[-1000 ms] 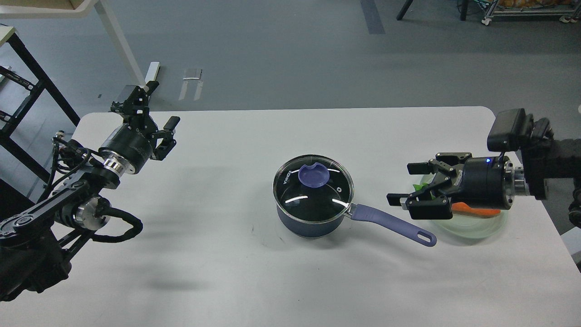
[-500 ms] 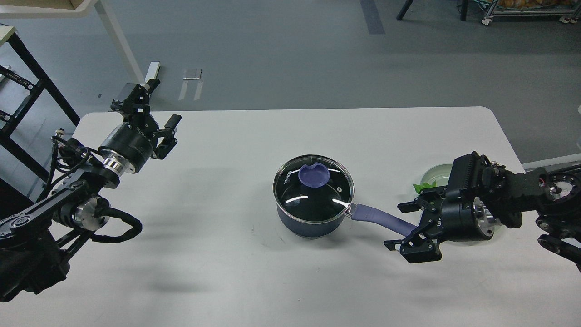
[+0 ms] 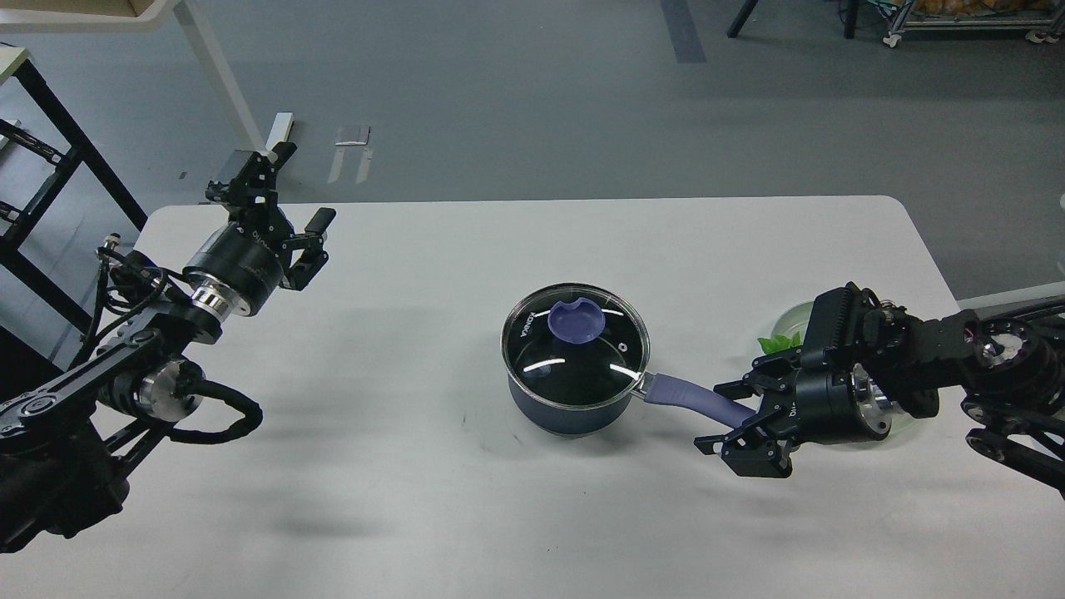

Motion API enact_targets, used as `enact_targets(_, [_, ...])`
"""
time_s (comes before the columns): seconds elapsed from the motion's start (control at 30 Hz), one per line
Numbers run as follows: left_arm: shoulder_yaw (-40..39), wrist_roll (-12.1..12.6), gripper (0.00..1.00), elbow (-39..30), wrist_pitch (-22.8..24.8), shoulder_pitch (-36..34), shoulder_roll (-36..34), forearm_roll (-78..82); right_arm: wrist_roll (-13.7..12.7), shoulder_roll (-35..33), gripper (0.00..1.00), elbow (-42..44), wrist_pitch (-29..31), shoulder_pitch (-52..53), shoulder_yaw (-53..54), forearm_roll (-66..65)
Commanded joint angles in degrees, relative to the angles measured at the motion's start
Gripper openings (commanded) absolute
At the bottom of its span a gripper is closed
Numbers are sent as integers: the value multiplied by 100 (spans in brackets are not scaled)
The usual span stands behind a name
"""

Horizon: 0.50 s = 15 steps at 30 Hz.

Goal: Open pot lid

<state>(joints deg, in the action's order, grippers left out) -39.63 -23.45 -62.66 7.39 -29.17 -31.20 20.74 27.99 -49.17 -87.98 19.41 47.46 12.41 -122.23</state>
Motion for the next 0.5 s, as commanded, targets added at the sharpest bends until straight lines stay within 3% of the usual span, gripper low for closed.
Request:
enact_targets(0.0, [0, -2, 99, -9, 0, -1, -17, 0, 1, -5, 42, 9, 2, 0, -2, -11])
enact_targets(0.2, [0, -2, 99, -71, 0, -45, -18, 245, 1, -23, 30, 26, 2, 0, -2, -11])
enact_targets(0.37, [8, -37, 99, -220, 34, -264, -70, 1815, 1, -23, 27, 53, 2, 0, -2, -11])
enact_targets(0.47, [26, -422, 99, -430, 105, -492, -79, 2827, 1, -23, 27, 53, 2, 0, -2, -2])
